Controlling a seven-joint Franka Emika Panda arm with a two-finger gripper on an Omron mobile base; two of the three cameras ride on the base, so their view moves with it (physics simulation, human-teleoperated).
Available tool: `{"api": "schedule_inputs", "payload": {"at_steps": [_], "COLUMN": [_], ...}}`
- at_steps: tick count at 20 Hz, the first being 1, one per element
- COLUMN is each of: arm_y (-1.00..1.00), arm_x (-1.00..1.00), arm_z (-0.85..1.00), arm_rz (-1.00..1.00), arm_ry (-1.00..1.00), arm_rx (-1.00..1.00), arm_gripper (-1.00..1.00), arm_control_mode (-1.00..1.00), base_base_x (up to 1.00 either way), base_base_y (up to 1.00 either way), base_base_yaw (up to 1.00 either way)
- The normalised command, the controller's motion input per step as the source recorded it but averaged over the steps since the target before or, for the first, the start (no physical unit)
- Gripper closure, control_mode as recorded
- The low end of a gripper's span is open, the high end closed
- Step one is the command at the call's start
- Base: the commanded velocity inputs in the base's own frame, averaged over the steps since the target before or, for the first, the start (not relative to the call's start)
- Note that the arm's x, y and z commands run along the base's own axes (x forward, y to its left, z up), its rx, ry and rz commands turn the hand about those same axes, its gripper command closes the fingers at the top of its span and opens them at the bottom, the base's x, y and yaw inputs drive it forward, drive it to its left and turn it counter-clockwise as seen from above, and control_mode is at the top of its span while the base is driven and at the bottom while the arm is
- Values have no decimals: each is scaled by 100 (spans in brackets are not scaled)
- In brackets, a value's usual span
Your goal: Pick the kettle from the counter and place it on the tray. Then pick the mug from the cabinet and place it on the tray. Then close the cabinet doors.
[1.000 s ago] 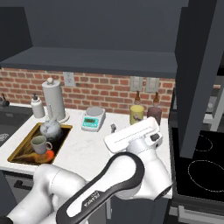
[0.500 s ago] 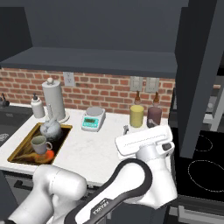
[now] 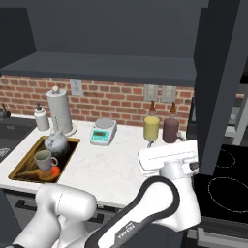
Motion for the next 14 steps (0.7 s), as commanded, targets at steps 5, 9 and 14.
{"api": "schedule_inputs", "payload": {"at_steps": [5, 9, 14], "arm_y": [-46, -52, -46], "arm_x": [5, 2, 0], "arm_z": [4, 19, 17], "arm_rz": [-5, -5, 0], "arm_ry": [0, -2, -10], "arm_rx": [3, 3, 2], "arm_gripper": [-100, -100, -100], "arm_control_mode": [-100, -100, -100], "base_base_x": [0, 0, 0], "base_base_y": [0, 0, 0], "base_base_yaw": [0, 0, 0]}}
